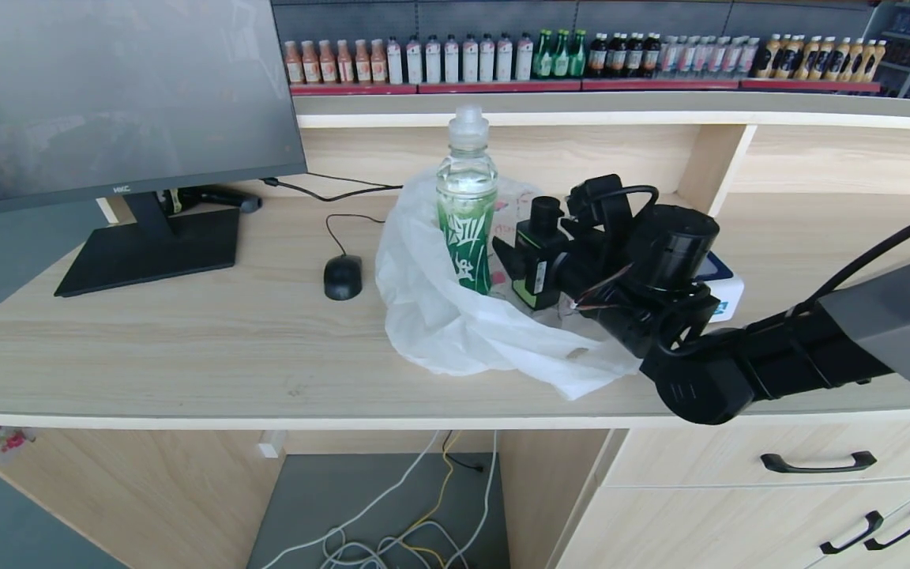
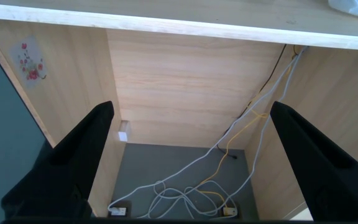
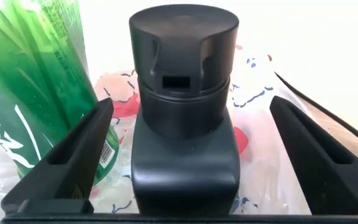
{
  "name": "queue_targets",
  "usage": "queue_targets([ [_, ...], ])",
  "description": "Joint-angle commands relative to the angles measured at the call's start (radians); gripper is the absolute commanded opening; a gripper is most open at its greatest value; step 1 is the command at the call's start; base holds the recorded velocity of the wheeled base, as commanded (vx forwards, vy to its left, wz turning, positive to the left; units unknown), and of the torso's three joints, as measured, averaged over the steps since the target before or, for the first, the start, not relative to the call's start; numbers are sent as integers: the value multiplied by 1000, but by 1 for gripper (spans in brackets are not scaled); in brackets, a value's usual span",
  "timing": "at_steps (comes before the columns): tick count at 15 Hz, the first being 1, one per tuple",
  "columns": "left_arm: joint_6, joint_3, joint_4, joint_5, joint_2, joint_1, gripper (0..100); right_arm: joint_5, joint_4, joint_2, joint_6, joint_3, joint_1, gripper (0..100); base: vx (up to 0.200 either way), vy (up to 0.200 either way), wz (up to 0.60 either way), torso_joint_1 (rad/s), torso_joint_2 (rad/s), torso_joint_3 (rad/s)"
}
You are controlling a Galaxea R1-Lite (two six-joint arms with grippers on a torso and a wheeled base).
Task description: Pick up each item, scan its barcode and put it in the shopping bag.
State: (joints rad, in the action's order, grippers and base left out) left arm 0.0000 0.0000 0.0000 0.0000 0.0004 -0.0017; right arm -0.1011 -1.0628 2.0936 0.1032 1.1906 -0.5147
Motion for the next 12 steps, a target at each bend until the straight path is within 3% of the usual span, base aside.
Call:
queue_targets([
  [1, 0, 0, 0, 0, 0, 0, 100, 0, -3, -27, 0, -2, -1, 100, 0, 0, 0, 0, 0, 0],
  [6, 0, 0, 0, 0, 0, 2, 100, 1, -11, -149, -3, -66, -1, 100, 0, 0, 0, 0, 0, 0],
  [9, 0, 0, 0, 0, 0, 0, 100, 1, -97, -310, -5, -270, -1, 100, 0, 0, 0, 0, 0, 0],
  [12, 0, 0, 0, 0, 0, 2, 100, -2, -249, -532, -46, -611, 44, 100, 0, 0, 0, 0, 0, 0],
])
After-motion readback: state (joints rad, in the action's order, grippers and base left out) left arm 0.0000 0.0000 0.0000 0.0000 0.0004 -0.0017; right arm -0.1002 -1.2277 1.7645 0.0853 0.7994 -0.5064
